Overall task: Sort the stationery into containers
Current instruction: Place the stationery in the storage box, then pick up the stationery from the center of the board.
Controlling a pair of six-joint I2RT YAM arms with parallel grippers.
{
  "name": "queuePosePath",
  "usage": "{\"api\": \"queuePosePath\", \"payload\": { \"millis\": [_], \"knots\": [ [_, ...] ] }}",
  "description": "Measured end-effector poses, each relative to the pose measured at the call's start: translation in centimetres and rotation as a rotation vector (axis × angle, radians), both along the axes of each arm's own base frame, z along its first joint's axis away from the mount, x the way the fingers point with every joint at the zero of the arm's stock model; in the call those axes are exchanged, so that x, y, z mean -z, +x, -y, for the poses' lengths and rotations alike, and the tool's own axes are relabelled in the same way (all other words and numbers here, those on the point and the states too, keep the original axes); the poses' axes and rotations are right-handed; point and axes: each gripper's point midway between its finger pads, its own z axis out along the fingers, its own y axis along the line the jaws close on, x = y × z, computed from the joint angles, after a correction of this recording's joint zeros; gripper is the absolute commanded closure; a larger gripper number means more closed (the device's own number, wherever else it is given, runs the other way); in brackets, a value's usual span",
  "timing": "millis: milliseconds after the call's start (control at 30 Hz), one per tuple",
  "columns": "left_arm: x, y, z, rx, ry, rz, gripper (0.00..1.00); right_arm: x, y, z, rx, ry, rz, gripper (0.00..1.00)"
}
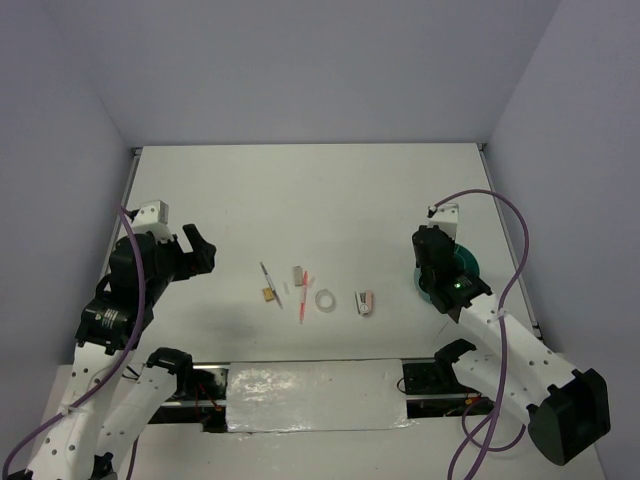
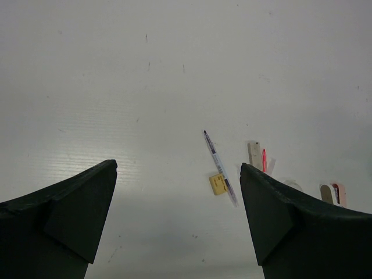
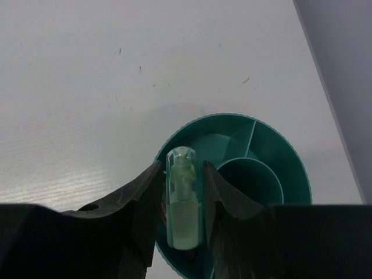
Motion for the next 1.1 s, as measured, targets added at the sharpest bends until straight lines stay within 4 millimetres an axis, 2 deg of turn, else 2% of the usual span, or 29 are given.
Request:
{"api": "queuePosePath", "payload": {
  "millis": [133, 400, 500, 533, 567, 767, 833, 933, 1100],
  "knots": [
    [0.0, 0.0, 0.0, 0.000, 0.000, 0.000, 0.01, -0.1, 0.0, 0.0, 0.000, 0.004, 0.005, 0.53],
    [0.0, 0.0, 0.0, 0.000, 0.000, 0.001, 0.01, -0.5, -0.1, -0.4, -0.023, 0.028, 0.020, 0.51],
    [0.0, 0.0, 0.0, 0.000, 0.000, 0.001, 0.01, -1.1, -0.1, -1.4, -0.072, 0.076, 0.033, 0.36],
    [0.0, 0.0, 0.0, 0.000, 0.000, 0.001, 0.01, -1.4, -0.2, -2.0, -0.099, 0.099, 0.039, 0.07],
    [0.0, 0.0, 0.0, 0.000, 0.000, 0.000, 0.01, -2.0, -0.2, -2.7, -0.124, 0.130, 0.053, 0.00],
    [0.0, 0.0, 0.0, -0.001, 0.000, -0.001, 0.01, -5.5, -0.9, -7.0, -0.259, 0.230, 0.088, 0.00],
    [0.0, 0.0, 0.0, -0.001, 0.000, -0.001, 0.01, -6.2, -1.2, -8.6, -0.293, 0.244, 0.072, 0.00],
    [0.2, 0.1, 0.0, -0.001, 0.002, -0.010, 0.01, -6.1, -1.3, -10.9, -0.334, 0.263, 0.016, 0.00],
    [0.6, 0.3, 0.1, -0.001, 0.005, -0.027, 0.01, -3.8, -2.7, -14.4, -0.433, 0.259, -0.101, 0.00]
  ]
}}
